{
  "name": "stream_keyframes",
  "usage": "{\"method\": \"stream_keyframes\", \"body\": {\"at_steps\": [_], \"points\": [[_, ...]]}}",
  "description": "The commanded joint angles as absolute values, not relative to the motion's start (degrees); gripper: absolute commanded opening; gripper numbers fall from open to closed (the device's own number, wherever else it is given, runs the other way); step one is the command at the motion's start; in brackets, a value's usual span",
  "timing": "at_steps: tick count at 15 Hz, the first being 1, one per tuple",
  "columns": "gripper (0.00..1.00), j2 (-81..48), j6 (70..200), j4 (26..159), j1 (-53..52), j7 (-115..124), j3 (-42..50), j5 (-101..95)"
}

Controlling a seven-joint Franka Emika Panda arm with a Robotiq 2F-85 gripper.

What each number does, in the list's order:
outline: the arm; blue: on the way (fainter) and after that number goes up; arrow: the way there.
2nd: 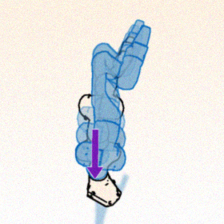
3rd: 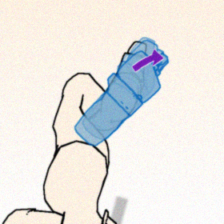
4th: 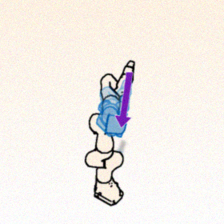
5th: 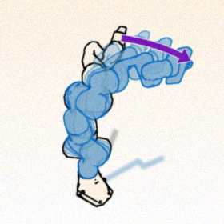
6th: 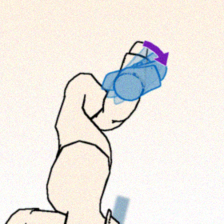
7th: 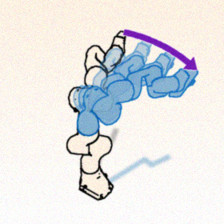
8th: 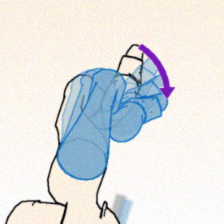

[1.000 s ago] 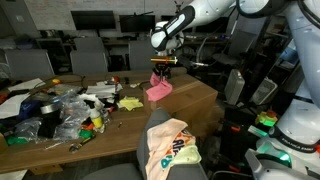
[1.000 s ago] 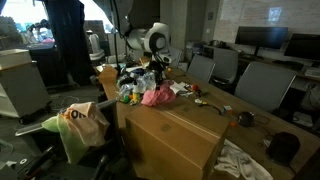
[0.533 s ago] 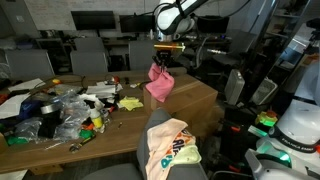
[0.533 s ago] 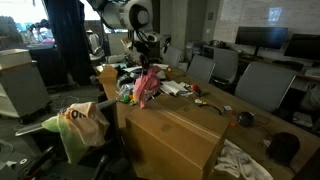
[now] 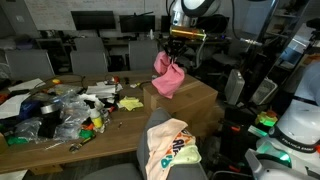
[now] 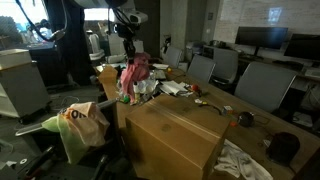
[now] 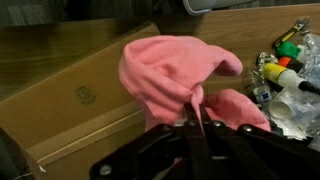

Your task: Pick up the clothes from the box and put them on the headrest of the chair

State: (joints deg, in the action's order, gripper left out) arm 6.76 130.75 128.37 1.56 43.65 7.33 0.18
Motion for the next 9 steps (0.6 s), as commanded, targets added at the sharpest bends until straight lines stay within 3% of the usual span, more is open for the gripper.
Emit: {"method": "stream_keyframes", "body": {"at_steps": [1,9], "points": [[0.01,17.33,133.08,138.85,3.73,43.31,4.80,-1.05],[0.01,28.74,132.63,153.00,6.84,41.42,1.26,0.02]]}}
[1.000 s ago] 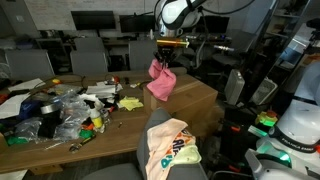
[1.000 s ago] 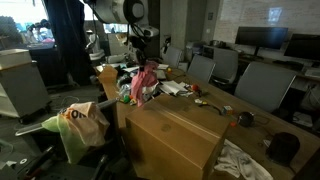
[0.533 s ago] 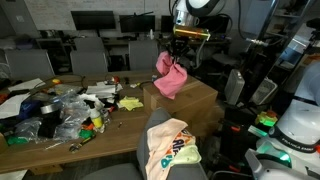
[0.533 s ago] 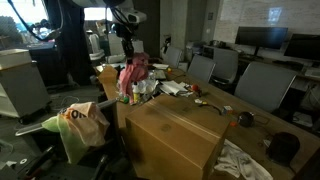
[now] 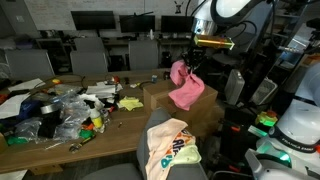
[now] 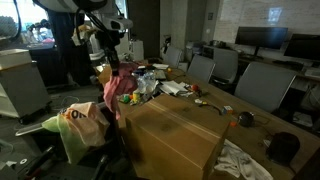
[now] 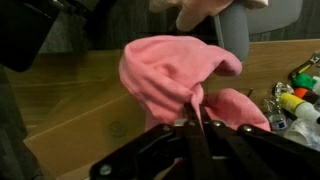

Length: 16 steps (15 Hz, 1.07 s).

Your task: Pick up the clothes from the box and put them on the headrest of the chair

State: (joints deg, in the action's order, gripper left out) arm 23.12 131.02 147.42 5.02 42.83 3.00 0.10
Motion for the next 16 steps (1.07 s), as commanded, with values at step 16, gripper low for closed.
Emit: {"method": "stream_keyframes", "body": {"at_steps": [16], "points": [[0.01,31.50,126.13,154.64,-0.37,39.31,-15.97,-3.98]]}}
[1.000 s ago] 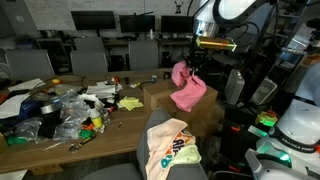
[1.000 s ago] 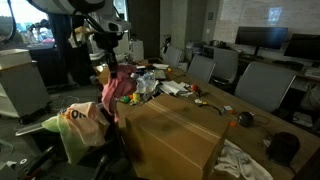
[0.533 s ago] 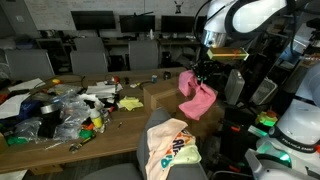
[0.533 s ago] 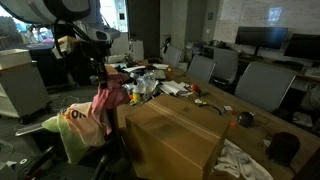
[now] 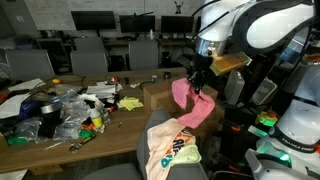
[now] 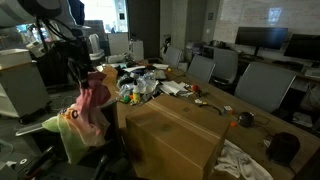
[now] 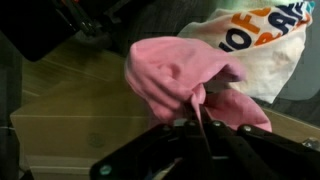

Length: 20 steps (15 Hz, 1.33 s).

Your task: Pick up the clothes from the box and put them on the headrest of the chair

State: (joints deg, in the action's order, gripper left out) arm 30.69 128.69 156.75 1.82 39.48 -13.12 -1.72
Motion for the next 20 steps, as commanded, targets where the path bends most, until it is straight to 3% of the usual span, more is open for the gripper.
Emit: {"method": "stream_keyframes", "body": {"at_steps": [1,11,20], "points": [[0.01,31.09,125.64,153.84,-1.20,39.49,-17.36,-4.75],[0.01,24.15,122.10,146.07,-6.60,39.13,-24.62,-10.34],[0.01,13.70,120.82,141.10,-10.80,37.93,-25.95,-13.74]]}}
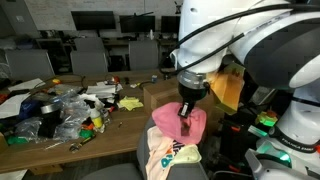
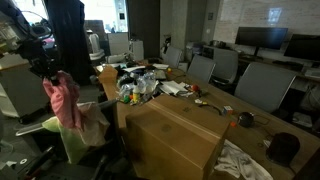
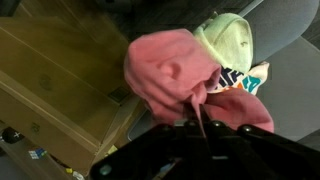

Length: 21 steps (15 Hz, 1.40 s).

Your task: Pick up the clothes from the box and put them on the headrest of the chair

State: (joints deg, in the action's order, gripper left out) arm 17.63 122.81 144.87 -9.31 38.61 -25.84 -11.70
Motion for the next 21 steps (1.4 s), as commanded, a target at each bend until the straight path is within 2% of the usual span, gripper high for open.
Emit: {"method": "stream_keyframes", "body": {"at_steps": [1,9,21], "points": [[0.01,12.45,120.79,140.36,-11.43,37.81,-26.04,-14.32],[0.01,4.12,119.28,134.61,-13.98,38.16,-24.34,-16.67],[0.01,-5.55,116.27,131.44,-14.52,37.01,-16.88,-14.42]]}}
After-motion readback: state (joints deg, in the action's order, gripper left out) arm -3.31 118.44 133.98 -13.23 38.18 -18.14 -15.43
